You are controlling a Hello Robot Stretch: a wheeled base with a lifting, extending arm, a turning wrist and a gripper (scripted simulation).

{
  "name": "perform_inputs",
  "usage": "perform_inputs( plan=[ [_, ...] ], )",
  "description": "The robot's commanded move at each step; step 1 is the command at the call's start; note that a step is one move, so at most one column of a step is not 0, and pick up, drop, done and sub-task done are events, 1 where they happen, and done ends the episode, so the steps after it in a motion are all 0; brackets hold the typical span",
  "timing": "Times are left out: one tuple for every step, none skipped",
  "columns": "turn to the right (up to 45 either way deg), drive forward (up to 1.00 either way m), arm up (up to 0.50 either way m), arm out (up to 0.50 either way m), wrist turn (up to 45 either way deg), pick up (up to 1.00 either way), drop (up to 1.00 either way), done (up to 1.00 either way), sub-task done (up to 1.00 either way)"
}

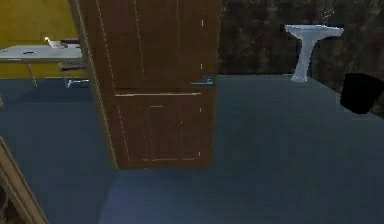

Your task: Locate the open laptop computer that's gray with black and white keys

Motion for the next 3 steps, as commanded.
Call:
perform_inputs(
  plan=[
    [0.0,0.90,0.00,0.00,0.0,0.00,0.00,0.00,0.00],
    [-45.0,0.00,0.00,0.00,0.0,0.00,0.00,0.00,0.00],
    [-24.0,0.00,0.00,0.00,0.0,0.00,0.00,0.00,0.00]
  ],
)
